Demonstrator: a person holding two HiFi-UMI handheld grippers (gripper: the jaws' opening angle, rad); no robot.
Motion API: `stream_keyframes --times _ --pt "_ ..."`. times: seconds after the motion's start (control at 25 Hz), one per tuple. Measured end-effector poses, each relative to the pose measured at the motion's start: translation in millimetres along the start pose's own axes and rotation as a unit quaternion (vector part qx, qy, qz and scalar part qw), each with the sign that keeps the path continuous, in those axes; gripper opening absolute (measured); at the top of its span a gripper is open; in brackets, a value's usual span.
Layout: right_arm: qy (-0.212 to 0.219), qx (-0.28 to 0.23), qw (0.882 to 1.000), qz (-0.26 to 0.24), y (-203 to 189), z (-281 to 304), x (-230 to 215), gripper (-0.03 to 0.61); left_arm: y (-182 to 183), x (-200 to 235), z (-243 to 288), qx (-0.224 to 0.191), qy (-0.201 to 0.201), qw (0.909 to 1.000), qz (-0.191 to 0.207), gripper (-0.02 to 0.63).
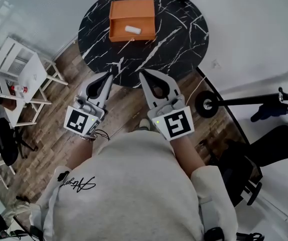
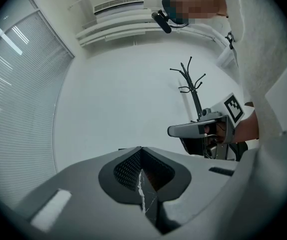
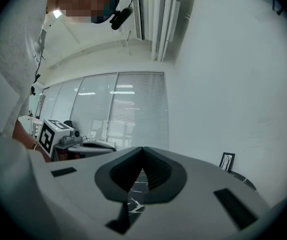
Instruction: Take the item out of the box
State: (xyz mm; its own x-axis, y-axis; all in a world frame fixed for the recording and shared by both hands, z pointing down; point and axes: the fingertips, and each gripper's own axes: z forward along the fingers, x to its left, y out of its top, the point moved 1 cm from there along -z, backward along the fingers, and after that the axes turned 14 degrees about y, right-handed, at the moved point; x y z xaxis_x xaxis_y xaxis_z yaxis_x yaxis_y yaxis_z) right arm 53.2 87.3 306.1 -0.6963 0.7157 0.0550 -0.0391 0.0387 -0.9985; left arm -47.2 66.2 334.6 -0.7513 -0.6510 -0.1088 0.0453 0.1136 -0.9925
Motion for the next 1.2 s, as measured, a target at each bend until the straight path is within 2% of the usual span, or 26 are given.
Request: stream_keyframes --times 0.28,1.2 --pt "0.015 0.001 1.000 0.005 -4 5 -16 0.009 -1 4 10 -0.001 0.020 0.9998 -0.004 0.003" --pt "0.027 -0.009 1.000 0.010 -6 3 -13 0.009 -2 1 7 0.007 0.021 0.9998 -0.001 0.003"
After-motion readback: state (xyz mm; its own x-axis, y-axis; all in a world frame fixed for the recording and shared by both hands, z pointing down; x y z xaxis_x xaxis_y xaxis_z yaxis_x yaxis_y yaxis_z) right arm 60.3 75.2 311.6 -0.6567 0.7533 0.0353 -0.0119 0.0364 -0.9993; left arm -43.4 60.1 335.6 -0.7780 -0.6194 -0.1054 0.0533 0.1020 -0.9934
